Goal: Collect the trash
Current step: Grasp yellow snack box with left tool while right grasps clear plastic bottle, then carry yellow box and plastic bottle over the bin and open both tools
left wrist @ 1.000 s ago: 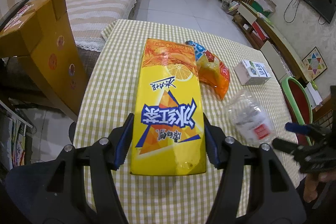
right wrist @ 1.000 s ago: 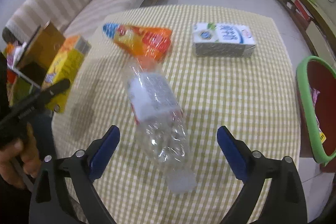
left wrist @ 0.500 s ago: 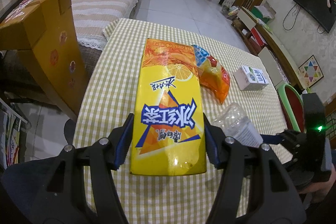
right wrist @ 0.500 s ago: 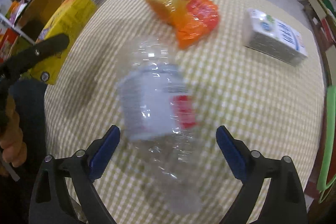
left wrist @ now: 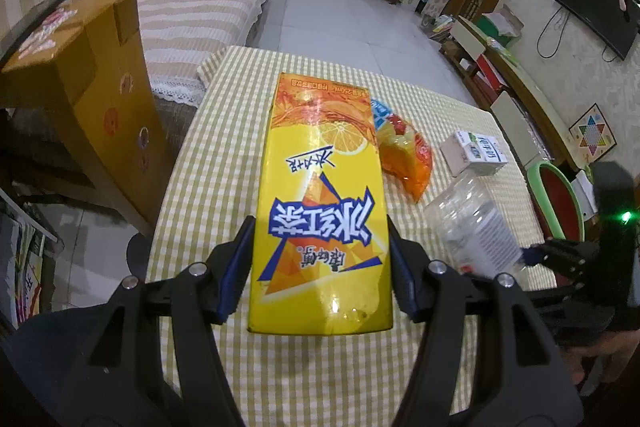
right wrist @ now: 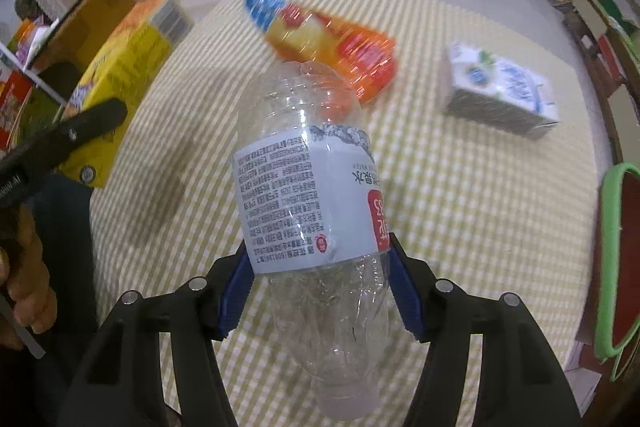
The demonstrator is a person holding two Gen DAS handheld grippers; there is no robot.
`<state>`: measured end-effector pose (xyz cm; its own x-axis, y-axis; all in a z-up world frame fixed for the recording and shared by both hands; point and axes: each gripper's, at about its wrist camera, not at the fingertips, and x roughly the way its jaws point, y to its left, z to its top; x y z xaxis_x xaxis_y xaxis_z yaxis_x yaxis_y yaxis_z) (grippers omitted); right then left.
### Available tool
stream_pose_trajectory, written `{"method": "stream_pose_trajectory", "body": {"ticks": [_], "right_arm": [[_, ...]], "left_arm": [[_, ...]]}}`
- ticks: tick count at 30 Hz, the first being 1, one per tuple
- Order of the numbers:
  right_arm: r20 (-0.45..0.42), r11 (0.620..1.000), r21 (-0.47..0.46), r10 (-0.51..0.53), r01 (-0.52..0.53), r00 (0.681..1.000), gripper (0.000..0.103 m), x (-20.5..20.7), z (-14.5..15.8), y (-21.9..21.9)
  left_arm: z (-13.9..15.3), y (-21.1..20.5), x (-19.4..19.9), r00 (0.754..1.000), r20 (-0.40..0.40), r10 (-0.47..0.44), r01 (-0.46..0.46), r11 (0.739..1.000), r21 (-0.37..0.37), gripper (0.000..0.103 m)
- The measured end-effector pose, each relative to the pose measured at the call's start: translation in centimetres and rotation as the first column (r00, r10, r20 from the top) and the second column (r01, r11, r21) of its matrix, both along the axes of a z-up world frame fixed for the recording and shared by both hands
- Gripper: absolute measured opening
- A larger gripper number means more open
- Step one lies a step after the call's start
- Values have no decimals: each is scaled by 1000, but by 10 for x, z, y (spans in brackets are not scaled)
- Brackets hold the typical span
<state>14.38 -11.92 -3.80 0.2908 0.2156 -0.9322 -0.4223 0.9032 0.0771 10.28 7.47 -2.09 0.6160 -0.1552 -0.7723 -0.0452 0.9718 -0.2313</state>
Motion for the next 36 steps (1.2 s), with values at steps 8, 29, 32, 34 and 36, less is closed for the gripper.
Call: {"method": "stream_pose_trajectory", "body": {"ticks": [8,29,32,34,36], "right_arm": [[72,994,65,-93,88,993,60,8,43,-48],[172,864,248,-485,439,857,60,10,109,-243],[178,837,268,-530,477,829,60,10,116,-269],[184,816,279,-564,507,805,60,11,119,-286],[184,796,290,-590,530,786,60,11,121,-301]], "left_arm": [[19,-31,-2,998,16,-55,55,998,7,58],[70,-182,53,948,85,-308,307,951,26,58],[73,-206,61,933,88,-349,348,937,28,58],[75,-220,65,924,89,-371,370,929,28,58],[77,-235,70,913,91,-397,396,918,27,58]]}}
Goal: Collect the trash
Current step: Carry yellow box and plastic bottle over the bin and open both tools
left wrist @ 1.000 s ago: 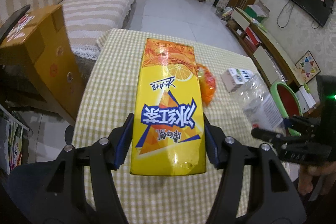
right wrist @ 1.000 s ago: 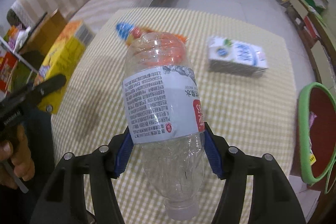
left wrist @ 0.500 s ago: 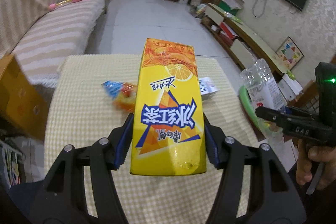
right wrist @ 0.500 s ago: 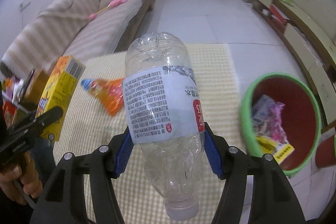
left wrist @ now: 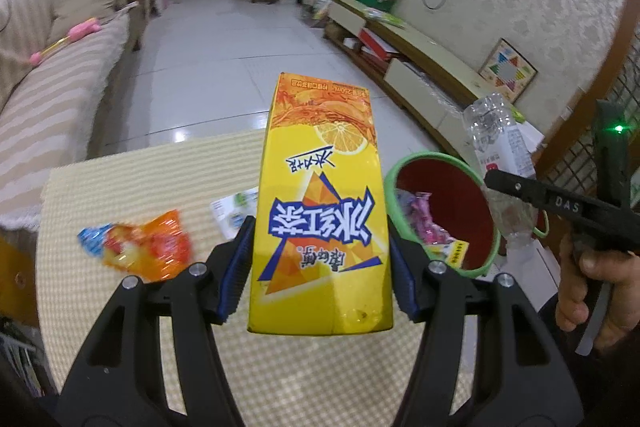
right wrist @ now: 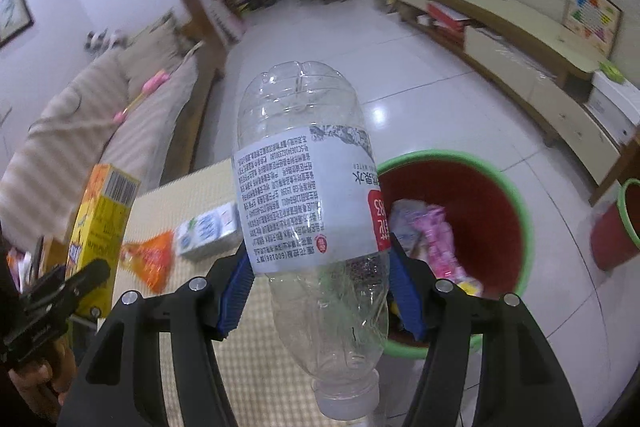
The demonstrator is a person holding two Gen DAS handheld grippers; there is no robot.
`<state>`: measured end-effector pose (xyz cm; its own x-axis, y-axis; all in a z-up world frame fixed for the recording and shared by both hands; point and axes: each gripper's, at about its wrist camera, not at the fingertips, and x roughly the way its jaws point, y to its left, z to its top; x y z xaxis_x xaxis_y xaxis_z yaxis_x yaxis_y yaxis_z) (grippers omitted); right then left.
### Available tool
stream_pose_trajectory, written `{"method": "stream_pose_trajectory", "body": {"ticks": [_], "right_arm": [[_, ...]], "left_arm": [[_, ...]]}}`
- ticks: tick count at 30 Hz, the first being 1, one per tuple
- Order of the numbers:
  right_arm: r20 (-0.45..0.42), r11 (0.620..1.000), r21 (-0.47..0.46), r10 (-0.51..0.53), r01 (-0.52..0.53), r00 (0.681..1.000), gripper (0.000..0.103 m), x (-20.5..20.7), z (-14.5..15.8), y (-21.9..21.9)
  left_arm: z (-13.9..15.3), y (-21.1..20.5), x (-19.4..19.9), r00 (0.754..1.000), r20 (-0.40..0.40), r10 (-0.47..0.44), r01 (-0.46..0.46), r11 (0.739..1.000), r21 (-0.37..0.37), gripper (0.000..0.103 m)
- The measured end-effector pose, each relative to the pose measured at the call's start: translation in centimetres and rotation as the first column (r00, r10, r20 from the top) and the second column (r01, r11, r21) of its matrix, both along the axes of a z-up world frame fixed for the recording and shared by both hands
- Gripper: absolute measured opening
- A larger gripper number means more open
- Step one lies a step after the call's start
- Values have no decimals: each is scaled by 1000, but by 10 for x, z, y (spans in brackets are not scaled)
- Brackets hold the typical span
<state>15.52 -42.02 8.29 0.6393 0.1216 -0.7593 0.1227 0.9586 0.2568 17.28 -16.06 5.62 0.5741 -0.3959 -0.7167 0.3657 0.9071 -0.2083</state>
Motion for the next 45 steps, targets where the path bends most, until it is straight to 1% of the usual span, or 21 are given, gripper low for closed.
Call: {"method": "stream_pose_trajectory", "body": {"ticks": [4,8,10,12,14,17,23,29,34,45], "right_arm": [[15,996,34,-82,82,997,60,-3,3,-38],[25,988,68,-140,138,990,60,-10,3,-64],[21,982,97,-166,163,986,60,-11,0,-77],[9,975,103,-199,197,980,60,-12,-4,-90],[-2,974,91,-210,209,978,60,-12,-7,-96],[-16,965,146,-216,216,976,60,-9,-11,-101],[-31,957,145,-248,250,968,60,-5,-17,-111],[-37,955,145,-258,260,965,60,-5,-18,-112],[-40,955,140,-258,261,965,60,-3,-17,-110],[-58,956,146,-249,255,967,60,5,-21,-117]], "left_arm": [[2,-30,8,999,-5,-49,49,999,-6,58],[2,-62,17,994,-10,-105,105,994,-8,58],[2,-76,22,992,-16,-127,126,992,-12,58],[1,-89,26,988,-21,-152,151,988,-18,58],[1,-103,29,984,-28,-177,176,984,-30,58],[1,-123,33,977,-39,-208,207,978,-41,58],[-4,-159,35,963,-63,-263,260,964,-55,58],[-15,-173,36,957,-87,-275,273,961,-37,58],[-18,-183,42,957,-96,-273,272,962,-18,58],[-20,-189,47,954,-116,-276,276,961,-23,59]]}}
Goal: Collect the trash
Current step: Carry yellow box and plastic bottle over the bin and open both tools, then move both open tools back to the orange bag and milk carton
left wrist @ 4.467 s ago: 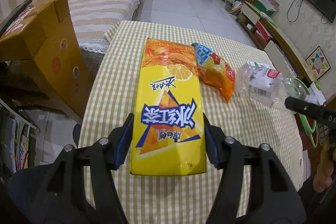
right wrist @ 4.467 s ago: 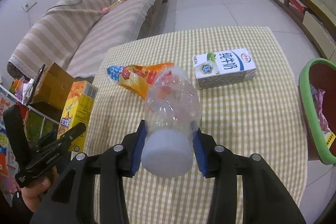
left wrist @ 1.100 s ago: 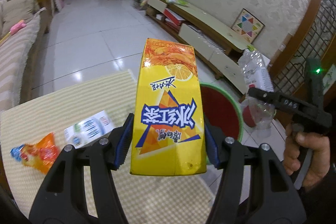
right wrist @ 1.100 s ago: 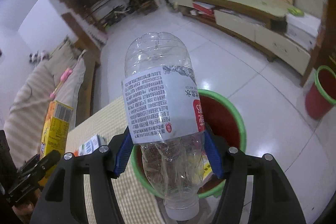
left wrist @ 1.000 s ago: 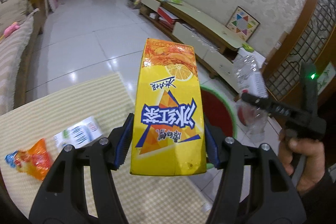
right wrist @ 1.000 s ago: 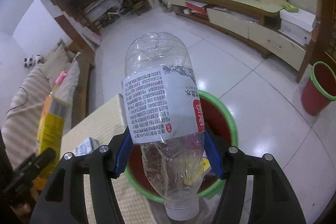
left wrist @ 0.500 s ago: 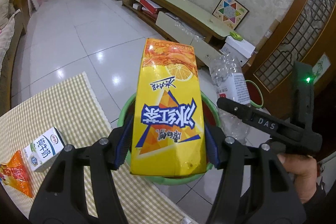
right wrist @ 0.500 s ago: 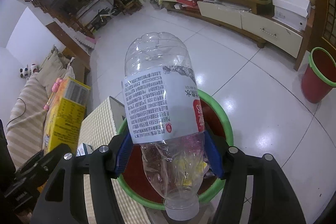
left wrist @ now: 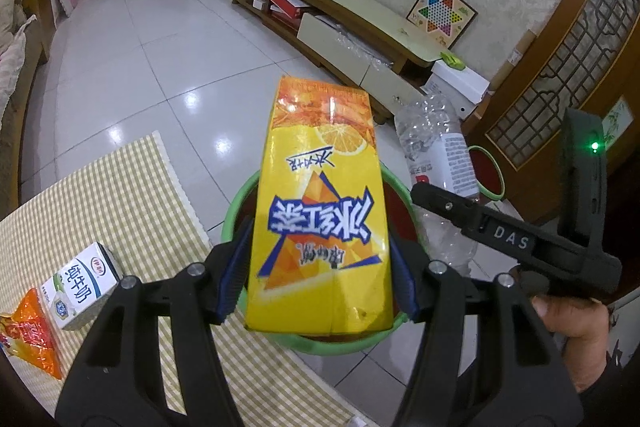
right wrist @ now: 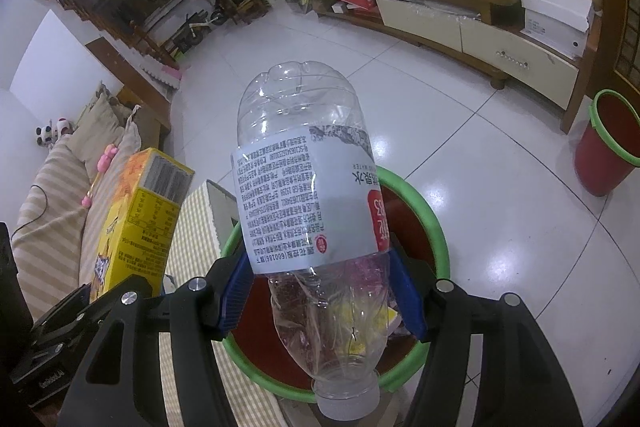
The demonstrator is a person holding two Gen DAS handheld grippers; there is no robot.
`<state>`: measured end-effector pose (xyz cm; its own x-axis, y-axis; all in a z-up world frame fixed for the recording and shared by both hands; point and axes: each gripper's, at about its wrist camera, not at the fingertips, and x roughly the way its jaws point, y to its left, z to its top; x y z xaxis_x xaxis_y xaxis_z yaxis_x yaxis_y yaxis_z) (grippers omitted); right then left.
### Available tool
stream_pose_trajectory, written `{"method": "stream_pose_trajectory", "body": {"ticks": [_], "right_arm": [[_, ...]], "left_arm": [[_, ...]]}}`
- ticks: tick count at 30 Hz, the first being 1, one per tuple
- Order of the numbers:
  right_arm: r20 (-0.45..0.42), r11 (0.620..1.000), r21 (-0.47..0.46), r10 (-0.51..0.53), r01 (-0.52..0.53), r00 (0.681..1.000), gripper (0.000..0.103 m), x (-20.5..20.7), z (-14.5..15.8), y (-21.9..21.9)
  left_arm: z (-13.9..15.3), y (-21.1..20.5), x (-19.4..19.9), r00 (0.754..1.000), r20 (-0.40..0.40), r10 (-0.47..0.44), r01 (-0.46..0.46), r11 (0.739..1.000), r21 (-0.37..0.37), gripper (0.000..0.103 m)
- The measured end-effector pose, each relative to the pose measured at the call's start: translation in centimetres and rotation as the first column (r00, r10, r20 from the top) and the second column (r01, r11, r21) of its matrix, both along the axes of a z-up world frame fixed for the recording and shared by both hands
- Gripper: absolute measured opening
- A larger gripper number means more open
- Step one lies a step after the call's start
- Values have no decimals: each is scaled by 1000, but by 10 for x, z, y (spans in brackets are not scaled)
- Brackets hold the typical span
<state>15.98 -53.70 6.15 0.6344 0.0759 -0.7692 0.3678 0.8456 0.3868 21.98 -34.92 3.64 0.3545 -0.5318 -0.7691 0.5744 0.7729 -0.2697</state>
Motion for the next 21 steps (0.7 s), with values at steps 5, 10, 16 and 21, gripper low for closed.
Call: {"method": "stream_pose_trajectory", "body": {"ticks": [5,10,16,21], "right_arm": [[-5,1000,-6,7,-7,1000,60,2,-1,-1],[-11,1000,-10,21,-21,1000,61,5,-2,1],[-14,998,-48,49,-49,999,73,9,-3,10],[-11,996,-68,49,-49,999,83,11,-2,16]], "left_arm": [[2,4,1,1000,6,18,-18,1000,-13,94],[6,17,2,999,5,46,-46,999,-27,97],[13,42,1,995,11,100,-99,994,-47,97],[17,66,0,990,8,141,-141,989,-42,97]]}}
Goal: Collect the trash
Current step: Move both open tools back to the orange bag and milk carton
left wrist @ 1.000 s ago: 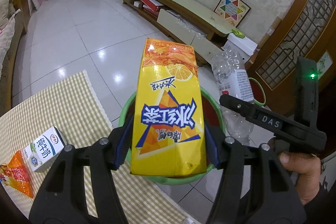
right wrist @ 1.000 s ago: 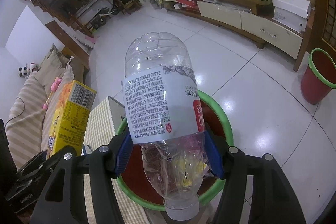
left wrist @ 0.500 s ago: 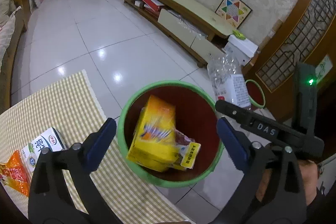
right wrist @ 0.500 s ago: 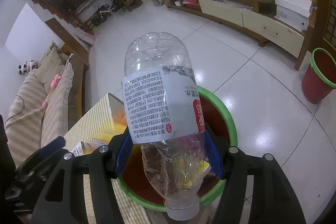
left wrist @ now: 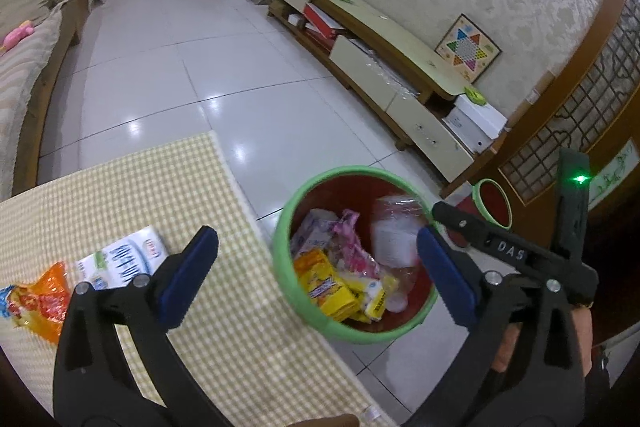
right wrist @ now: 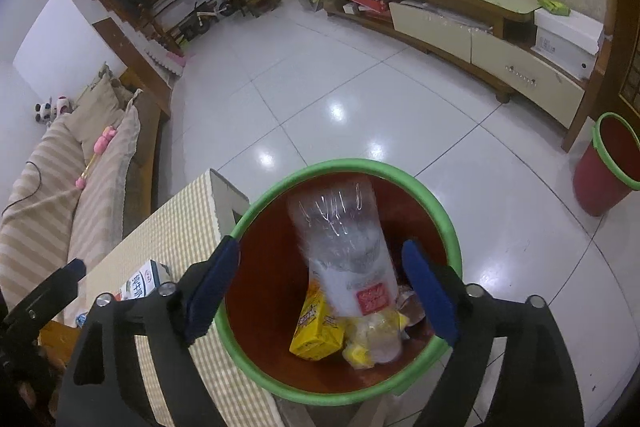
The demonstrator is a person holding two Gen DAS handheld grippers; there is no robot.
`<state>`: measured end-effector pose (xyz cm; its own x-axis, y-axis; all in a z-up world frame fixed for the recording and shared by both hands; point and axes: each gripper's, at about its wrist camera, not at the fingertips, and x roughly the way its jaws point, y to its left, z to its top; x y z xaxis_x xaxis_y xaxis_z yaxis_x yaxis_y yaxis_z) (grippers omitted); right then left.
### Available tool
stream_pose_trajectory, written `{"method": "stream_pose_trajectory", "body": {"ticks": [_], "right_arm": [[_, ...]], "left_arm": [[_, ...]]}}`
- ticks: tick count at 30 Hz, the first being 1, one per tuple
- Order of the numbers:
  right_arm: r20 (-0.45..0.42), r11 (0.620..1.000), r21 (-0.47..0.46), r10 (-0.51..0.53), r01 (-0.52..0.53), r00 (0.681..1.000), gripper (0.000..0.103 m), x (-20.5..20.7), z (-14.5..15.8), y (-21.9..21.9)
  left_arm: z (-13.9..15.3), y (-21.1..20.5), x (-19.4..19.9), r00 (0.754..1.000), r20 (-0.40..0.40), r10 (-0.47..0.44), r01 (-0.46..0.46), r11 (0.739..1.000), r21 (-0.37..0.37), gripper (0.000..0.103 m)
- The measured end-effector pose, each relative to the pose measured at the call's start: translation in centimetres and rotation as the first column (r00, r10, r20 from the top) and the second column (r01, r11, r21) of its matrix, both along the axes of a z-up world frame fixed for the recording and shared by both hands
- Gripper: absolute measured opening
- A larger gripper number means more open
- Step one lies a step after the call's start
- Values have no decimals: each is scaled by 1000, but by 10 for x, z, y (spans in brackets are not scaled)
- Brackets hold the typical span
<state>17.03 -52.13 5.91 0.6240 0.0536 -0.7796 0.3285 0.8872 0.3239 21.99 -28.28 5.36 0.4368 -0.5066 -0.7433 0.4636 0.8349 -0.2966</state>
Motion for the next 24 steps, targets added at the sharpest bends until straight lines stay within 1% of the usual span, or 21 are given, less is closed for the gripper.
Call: {"method": "stream_pose_trajectory", "body": {"ticks": [6,13,18,21,24], "right_arm": [[-5,999,-20,40,-40,999,86,5,-1,18],[-13,987,-71,145,-145,989,88,12,-3,59],[-18,967,-84,239,-240,971,88,16,-7,97],[-27,949,-85,302,-303,953,89,19,-11,121],[-54,919,-120,372,-376,927,89,24,-18,150]], "left_arm": [[-1,38,-4,999,-12,53,-53,999,9,97],[-5,92,-13,990,-26,142,-142,990,0,97],[-12,136,-21,978,-39,206,-207,978,-4,97],[-17,164,-27,969,-48,241,-242,970,-1,97],[-22,189,-33,957,-52,285,-286,958,1,97]]}}
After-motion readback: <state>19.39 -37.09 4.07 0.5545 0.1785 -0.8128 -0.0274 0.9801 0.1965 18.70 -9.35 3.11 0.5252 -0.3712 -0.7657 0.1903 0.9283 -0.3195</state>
